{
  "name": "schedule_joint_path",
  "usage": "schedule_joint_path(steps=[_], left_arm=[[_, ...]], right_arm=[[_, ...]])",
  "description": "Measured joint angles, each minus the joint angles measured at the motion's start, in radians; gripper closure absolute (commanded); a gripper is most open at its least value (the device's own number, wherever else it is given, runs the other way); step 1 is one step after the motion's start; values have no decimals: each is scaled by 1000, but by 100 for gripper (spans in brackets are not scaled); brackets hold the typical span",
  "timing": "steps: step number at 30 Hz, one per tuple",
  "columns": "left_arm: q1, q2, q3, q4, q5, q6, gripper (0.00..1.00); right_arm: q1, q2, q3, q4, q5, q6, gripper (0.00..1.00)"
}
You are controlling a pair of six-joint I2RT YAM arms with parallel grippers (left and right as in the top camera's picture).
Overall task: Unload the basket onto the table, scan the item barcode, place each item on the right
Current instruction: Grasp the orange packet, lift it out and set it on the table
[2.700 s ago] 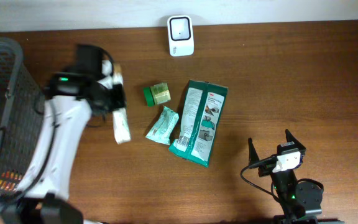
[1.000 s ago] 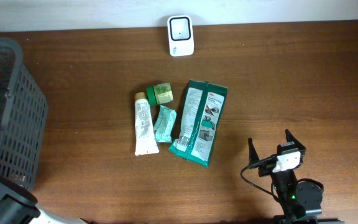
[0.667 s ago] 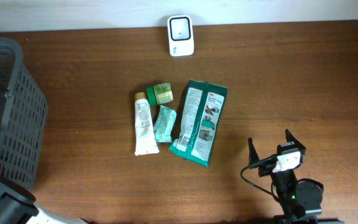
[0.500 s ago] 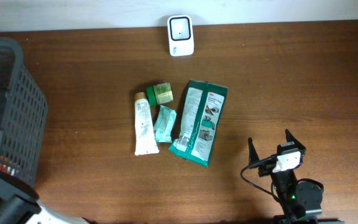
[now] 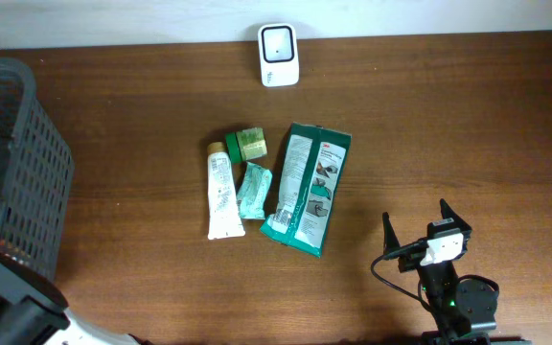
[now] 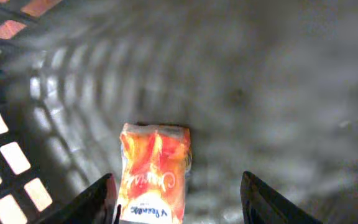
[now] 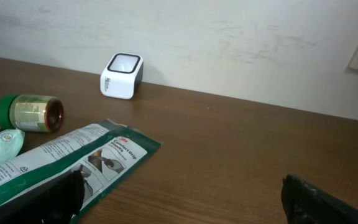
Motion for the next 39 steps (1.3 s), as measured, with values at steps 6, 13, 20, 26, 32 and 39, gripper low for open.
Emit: schedule_joint_path(steps=[6,13,20,26,32,39], left_arm=[[18,153,-5,-13,-100,26,35],[18,178,5,-35,-123,35,60],[18,216,126,-181,-77,43,79],[-21,151,412,-284,32,42,80],[-297,-323,541,-193,92,36,71],[-858,-398,436,-396,224,8,72]], right_arm=[[0,0,0,0,0,0,2],[0,0,0,0,0,0,2],[0,0,0,0,0,-1,2],[0,0,0,0,0,-3,2],[0,0,0,0,0,-3,2],[0,0,0,0,0,-3,2]])
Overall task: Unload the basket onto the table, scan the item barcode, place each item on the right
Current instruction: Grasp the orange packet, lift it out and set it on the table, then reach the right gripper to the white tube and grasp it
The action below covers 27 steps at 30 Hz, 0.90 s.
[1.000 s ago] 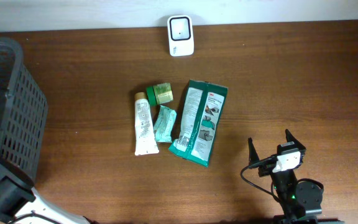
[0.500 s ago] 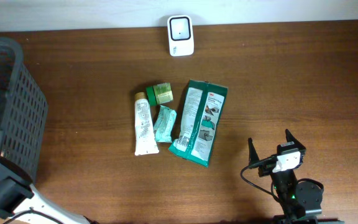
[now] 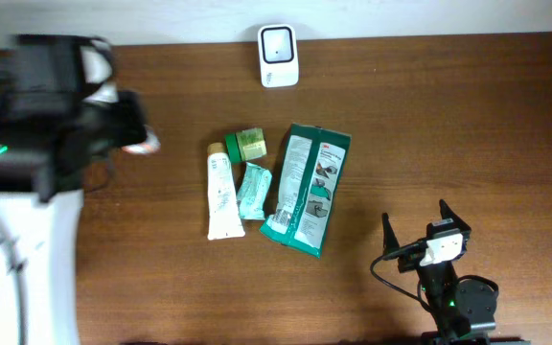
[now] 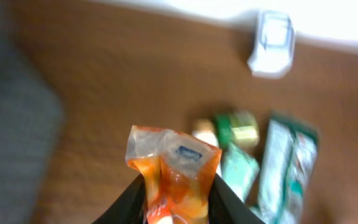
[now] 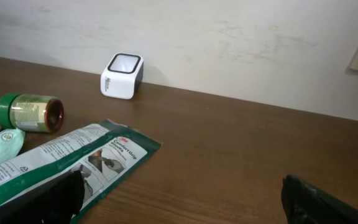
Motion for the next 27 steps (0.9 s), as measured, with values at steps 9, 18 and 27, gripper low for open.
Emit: schedule_joint_path(steps=[9,18,27], left_arm=[[-354,212,-470,351,53,-101,62],[-138,69,-245,383,-127,-26,29],[403,-43,-203,387,119,275,1]], right_arm=[[0,0,0,0,0,0,2],[0,0,0,0,0,0,2],[0,0,0,0,0,0,1]])
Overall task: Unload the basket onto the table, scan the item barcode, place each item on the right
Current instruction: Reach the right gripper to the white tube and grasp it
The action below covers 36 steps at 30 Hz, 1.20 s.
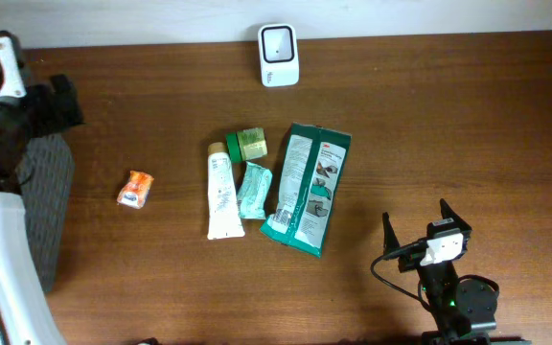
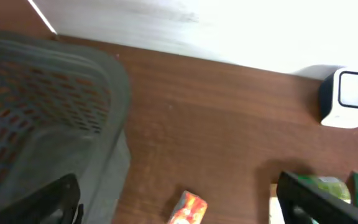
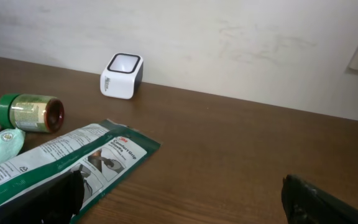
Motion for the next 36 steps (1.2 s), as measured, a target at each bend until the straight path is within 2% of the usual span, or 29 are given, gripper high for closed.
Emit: schedule_joint_path(steps=[6,9,11,14,17,21,25,28,30,31,32,36], left_arm=[[10,0,0,0,18,18,1],[10,0,0,-2,19,19,1],[10,0,0,-2,19,19,1],[10,0,0,-3,19,19,1],[10,2,0,-5,23,19,1],[10,4,-1,-3,27,22,1],[10,5,-3,-6,30,23,1],[10,5,-3,-6,30,23,1],[10,5,-3,-5,30,26,1],[10,5,-3,-6,29,26,1],[10,5,-3,-6,29,26,1],[10,5,-3,-5,29,26,1]], right_arm=[[0,0,0,7,-1,0,2],[0,0,-2,87,-95,1,2],[0,0,4,82,-176,39,2],[0,71,144,-16,-275,85,2],[0,287,452,-216,-338,115,2],[0,793,957,-595,-429,129,2],[45,1292,1379,-851,-497,119,2],[224,1596,1617,-872,-507,100,2],[306,1707,1654,-753,-515,140,2],[344,1780,1658,-676,-531,244,7],[365,1835,1659,-642,-535,296,21],[504,2040,1662,-629,-509,439,41]])
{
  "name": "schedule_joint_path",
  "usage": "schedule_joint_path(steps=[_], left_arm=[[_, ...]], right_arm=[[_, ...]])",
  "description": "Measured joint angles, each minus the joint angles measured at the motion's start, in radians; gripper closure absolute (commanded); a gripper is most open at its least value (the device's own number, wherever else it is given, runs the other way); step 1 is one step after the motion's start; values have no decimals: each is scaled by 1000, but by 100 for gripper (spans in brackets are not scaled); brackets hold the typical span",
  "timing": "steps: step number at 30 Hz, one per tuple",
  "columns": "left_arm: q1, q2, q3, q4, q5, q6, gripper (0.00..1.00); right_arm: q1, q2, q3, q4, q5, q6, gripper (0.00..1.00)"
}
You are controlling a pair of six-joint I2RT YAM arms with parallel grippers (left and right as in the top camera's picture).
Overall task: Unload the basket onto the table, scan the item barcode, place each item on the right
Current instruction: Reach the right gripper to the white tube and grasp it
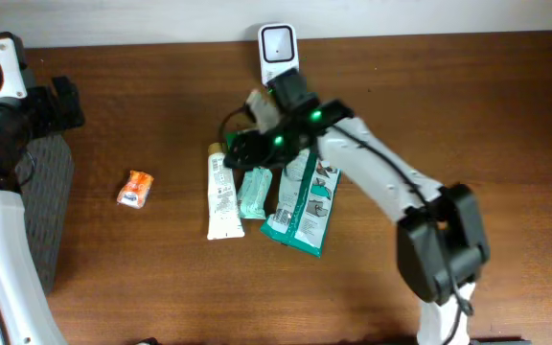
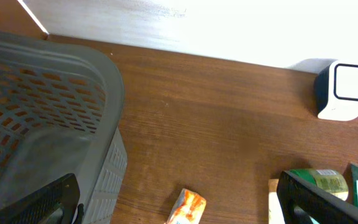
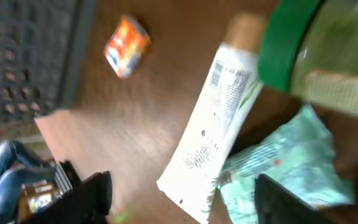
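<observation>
The white barcode scanner (image 1: 278, 43) stands at the table's far edge and also shows in the left wrist view (image 2: 344, 90). An orange snack packet (image 1: 136, 188) lies alone, left of a white tube (image 1: 221, 196). My right gripper (image 1: 241, 146) hovers open over the green-lidded jar (image 3: 316, 50) and the tube (image 3: 219, 124), holding nothing; that view is blurred. My left gripper (image 1: 57, 109) is open and empty beside the basket, with the packet (image 2: 188, 207) below it.
A grey mesh basket (image 1: 46, 211) stands at the left edge. A mint pouch (image 1: 254, 192) and a long green pack (image 1: 305, 196) lie right of the tube. The right arm stretches across the table's middle from the front right.
My right arm has gone from its rest at the front right to over the jar and tube, gripper open. The left arm and the orange packet have hardly moved.
My left gripper was open around the orange packet inside the basket. Then it held the packet above the table. Then the packet lay on the table left of the tube and the gripper was open near the basket. Now the right gripper is over the cluster.
</observation>
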Motion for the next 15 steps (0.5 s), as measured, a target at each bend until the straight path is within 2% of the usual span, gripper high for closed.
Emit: schedule_joint_path(steps=[5,10,11,13,14,15], left_arm=[[0,0,0,0,0,0,1],[0,0,0,0,0,0,1],[0,0,0,0,0,0,1],[0,0,0,0,0,0,1],[0,0,0,0,0,0,1],[0,0,0,0,0,0,1]], right_arm=[[79,139,1,2,48,149,44],[109,196,4,46,71,178,53],[125,208,6,45,83,181,57],[148,230,8,46,88,185,74],[152,232,9,43,88,186,78],[152,235,10,42,87,185,89]])
